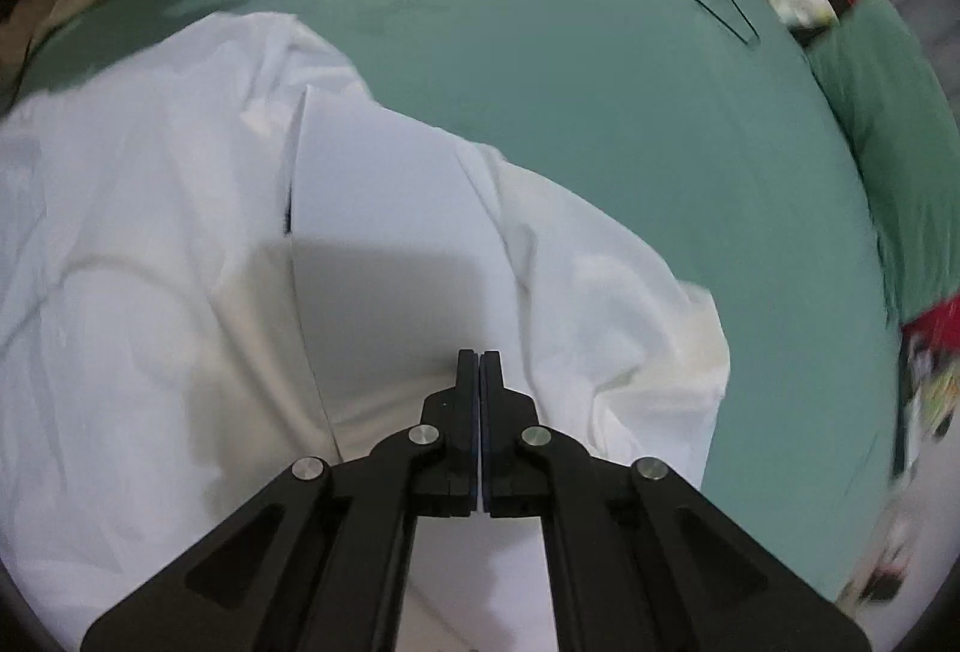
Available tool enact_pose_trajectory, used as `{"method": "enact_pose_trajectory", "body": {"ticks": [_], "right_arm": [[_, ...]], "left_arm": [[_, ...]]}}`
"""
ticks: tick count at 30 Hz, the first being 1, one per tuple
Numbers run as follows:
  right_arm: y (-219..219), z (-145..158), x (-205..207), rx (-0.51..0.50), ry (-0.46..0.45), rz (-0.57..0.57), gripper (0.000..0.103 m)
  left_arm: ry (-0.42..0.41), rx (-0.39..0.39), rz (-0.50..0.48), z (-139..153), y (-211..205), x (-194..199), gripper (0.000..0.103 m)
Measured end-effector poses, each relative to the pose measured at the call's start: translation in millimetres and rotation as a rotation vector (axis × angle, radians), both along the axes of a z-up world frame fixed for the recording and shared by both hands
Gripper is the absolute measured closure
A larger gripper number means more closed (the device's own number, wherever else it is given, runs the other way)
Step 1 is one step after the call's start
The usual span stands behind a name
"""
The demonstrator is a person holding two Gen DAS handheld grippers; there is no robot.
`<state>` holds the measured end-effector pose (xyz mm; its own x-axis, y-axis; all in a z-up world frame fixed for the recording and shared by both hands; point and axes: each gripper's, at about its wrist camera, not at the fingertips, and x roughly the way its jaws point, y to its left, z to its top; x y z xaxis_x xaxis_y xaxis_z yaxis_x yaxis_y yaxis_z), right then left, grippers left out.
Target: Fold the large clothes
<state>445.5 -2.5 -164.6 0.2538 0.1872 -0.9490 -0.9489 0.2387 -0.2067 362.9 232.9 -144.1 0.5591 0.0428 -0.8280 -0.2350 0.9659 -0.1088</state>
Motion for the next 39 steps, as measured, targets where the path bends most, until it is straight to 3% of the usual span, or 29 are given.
{"method": "enact_pose_trajectory", "body": {"ticks": [1, 2, 3, 5, 6, 7, 12, 16, 19, 21, 24, 26, 27, 28, 31, 36, 39], "right_arm": [[-4, 2, 8, 0.025, 0.029, -0.035, 0.103], [-12, 5, 19, 0.041, 0.064, -0.070, 0.102], [-20, 6, 31, 0.068, 0.128, -0.114, 0.095], [-36, 9, 50, 0.115, 0.194, -0.167, 0.042], [-43, 10, 58, 0.129, 0.205, -0.194, 0.001], [-51, 9, 65, 0.150, 0.196, -0.218, 0.000], [-74, -15, 89, 0.161, 0.287, -0.300, 0.000], [-68, -48, 99, 0.133, 0.449, -0.279, 0.000], [-60, -49, 88, 0.107, 0.450, -0.201, 0.000], [-40, -58, 68, 0.000, 0.362, -0.107, 0.000], [-26, -58, 53, -0.042, 0.330, -0.053, 0.016], [-25, -57, 44, -0.028, 0.329, -0.042, 0.043], [-24, -53, 36, -0.010, 0.326, -0.023, 0.065], [-22, -52, 26, -0.006, 0.305, -0.013, 0.073], [-13, -49, -7, -0.027, 0.141, 0.025, 0.083], [0, -42, -62, -0.038, -0.457, -0.006, 0.083], [-4, -52, -98, -0.032, -0.693, -0.051, 0.080]], "left_arm": [[-0.004, -0.005, -0.002, 1, -1, -2, 0.031], [-0.007, -0.005, -0.004, 2, -1, -2, 0.031], [-0.009, -0.004, -0.003, 3, -1, -2, 0.031], [-0.013, -0.004, 0.012, 2, 3, -1, 0.031], [-0.014, -0.007, 0.029, 2, 6, 1, 0.031], [-0.013, -0.009, 0.046, 1, 9, 2, 0.031], [0.019, -0.005, 0.072, -9, 16, 6, 0.031], [0.034, -0.012, 0.062, -14, 14, 9, 0.031], [0.033, 0.008, 0.049, -15, 11, 10, 0.031], [0.040, 0.017, 0.042, -17, 9, 11, 0.031], [0.051, 0.013, 0.032, -21, 7, 11, 0.031], [0.050, 0.001, 0.024, -20, 5, 10, 0.031], [0.047, -0.001, 0.021, -19, 4, 9, 0.031], [0.044, 0.000, 0.017, -18, 2, 9, 0.031], [0.032, -0.005, 0.002, -15, -3, 7, 0.031], [0.011, -0.006, -0.014, -9, -14, 2, 0.031], [-0.008, -0.001, -0.027, -3, -23, -1, 0.031]]}}
